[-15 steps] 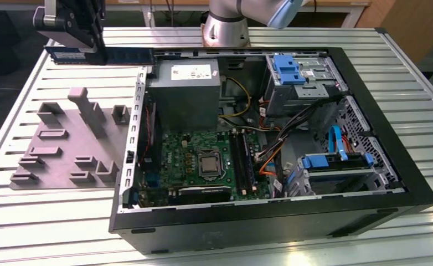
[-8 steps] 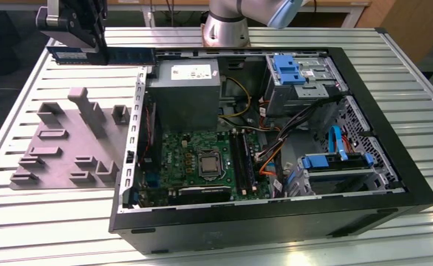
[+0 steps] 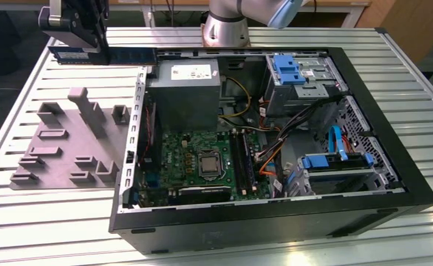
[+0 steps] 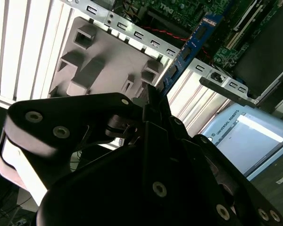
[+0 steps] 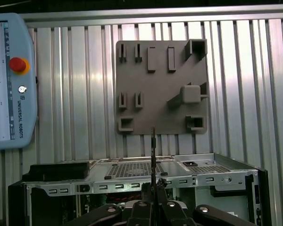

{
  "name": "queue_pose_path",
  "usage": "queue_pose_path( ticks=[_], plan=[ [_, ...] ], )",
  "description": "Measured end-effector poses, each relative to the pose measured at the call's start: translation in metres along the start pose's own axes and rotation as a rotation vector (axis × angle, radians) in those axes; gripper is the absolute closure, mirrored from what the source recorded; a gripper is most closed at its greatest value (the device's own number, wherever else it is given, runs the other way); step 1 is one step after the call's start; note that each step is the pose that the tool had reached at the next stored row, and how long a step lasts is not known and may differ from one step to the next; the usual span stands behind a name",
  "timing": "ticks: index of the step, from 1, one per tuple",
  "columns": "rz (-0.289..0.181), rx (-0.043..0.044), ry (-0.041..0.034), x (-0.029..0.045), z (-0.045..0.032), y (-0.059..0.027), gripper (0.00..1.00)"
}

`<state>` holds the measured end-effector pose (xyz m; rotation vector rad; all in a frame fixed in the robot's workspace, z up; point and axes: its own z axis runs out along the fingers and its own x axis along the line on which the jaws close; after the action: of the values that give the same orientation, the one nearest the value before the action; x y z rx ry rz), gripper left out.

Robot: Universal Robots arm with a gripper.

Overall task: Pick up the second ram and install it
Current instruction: 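Pick up the second ram and move it above second insertion slot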

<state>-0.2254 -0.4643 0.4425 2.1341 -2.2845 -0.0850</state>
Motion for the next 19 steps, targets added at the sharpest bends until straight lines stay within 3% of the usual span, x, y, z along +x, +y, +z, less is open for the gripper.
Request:
queue_pose_path(
  ticks=[19],
  plan=[
    [0.000, 0.0000, 0.0000, -0.0004, -0.0003, -0.0055, 0.86]
  ],
)
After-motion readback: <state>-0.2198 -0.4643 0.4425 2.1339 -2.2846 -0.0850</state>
